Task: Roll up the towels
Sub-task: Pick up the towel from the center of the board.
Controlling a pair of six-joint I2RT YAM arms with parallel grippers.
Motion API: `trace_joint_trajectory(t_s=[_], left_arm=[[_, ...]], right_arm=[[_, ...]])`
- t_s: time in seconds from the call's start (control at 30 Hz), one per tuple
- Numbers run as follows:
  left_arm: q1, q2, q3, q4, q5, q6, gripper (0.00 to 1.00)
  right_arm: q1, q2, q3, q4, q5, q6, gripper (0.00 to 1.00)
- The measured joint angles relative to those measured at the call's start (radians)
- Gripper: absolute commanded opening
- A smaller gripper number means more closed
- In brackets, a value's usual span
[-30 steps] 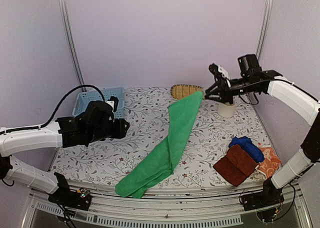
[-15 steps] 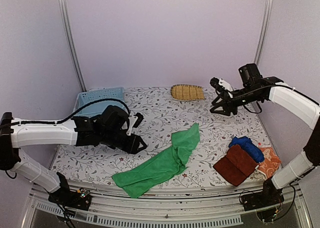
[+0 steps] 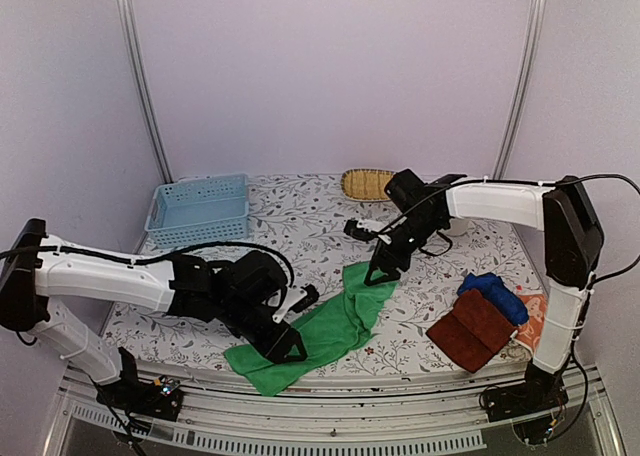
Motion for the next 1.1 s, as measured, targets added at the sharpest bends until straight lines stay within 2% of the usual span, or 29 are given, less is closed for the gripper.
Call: trace_joint_trajectory(t_s=[0.2,0.33,0.4,0.53,0.67,0.73,0.93,1.1], left_arm=[[-0.037,0.074,0.003,-0.043,-0.087,0.004,0.42],[-0.049,0.143,0.005,-0.075,-0.170,0.007,0.34],[-0.054,0.158,0.006,-0.081,-0.205,0.007,0.26],[-0.057,0.165,0.007,-0.080,-0.251,0.010,0.02],[-0.060,0.165,0.008,-0.071,-0.284,0.013,0.00],[-0.060,0.162,0.008,-0.068,-0.303,0.014,0.00],[-0.003,0.074,0.008,-0.070,-0.333,0.034,0.00],[0.212,-0.076,0.037,-0.067,-0.324,0.074,0.00]], right_arm=[[0.047,0.037,0.002,-0.024,0.022,0.003,0.67],[0.073,0.046,0.001,-0.037,0.027,0.000,0.68],[0.087,0.046,-0.002,-0.034,0.035,-0.002,0.66],[0.109,0.047,-0.021,-0.029,0.066,-0.005,0.51],[0.116,0.064,-0.021,-0.021,0.088,-0.004,0.16],[0.116,0.079,-0.016,-0.019,0.103,0.000,0.05],[0.105,0.084,0.047,-0.030,0.140,-0.002,0.02],[0.010,0.055,0.190,-0.031,0.139,-0.005,0.02]])
